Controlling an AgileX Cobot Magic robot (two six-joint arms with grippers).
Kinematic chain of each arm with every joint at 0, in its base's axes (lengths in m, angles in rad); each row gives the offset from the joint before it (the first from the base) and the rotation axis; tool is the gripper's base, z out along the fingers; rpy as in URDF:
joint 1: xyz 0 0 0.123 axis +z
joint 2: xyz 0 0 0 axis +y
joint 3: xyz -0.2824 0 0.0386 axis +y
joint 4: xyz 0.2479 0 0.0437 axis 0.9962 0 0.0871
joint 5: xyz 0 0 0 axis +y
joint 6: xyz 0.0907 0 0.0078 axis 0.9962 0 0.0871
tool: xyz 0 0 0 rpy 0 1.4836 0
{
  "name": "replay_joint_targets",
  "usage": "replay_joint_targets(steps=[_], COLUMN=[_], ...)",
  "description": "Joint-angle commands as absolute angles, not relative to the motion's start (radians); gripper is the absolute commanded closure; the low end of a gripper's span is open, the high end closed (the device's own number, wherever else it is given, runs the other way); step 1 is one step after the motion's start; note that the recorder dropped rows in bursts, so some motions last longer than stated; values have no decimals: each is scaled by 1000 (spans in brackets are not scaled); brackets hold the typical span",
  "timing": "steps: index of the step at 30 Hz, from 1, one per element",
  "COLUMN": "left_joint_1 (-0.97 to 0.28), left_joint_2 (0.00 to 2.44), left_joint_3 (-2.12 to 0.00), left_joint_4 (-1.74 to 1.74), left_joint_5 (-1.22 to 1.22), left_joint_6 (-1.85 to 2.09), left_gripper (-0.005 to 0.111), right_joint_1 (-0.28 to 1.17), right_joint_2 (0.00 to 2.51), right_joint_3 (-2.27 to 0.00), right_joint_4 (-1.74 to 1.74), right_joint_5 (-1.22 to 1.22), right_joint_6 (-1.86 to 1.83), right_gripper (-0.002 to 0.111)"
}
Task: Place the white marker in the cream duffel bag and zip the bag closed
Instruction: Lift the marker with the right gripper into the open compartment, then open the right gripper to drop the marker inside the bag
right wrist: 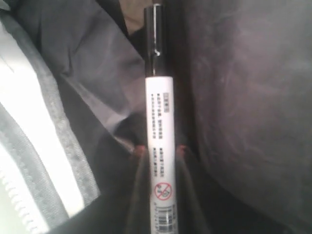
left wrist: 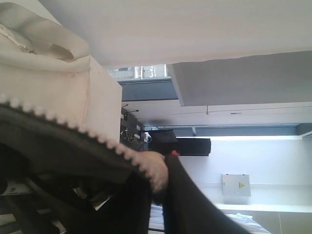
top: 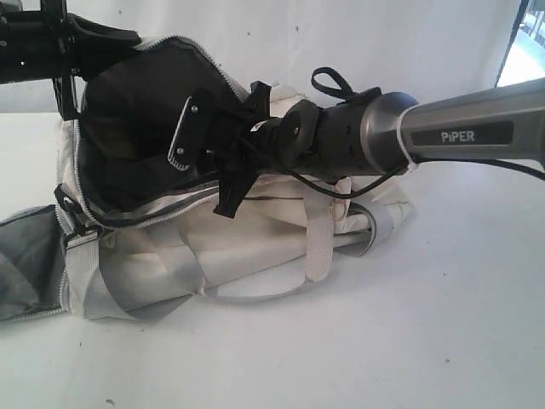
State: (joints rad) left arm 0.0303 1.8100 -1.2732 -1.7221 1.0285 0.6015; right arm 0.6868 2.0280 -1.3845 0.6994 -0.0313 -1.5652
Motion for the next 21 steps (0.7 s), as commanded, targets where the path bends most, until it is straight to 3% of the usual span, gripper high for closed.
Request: replay_joint_targets(steps=[1,4,12,21], left_joint_1=[27,27,27,27], left_joint_2=[1805,1805,1805,1805], left_joint_3=[-1281,-1281,-1281,-1281], left_joint_4=[-1744,-1744,-1744,-1744], left_joint_5=[1051,1051,1051,1046], left_joint_6=[606,606,606,676], left_gripper=[107,107,107,107], right_joint_1=[687,682,657,659], right_joint_2=[2028,2028,2028,1978], right_joint_3=[-1386,-1384,-1383,-1383], right_joint_4=[703,703,777,798], right_joint_5=[-53,-51,-53,-6], right_joint_6=[-1567,-1567,-1550,-1363], right_gripper=[108,104,57,53])
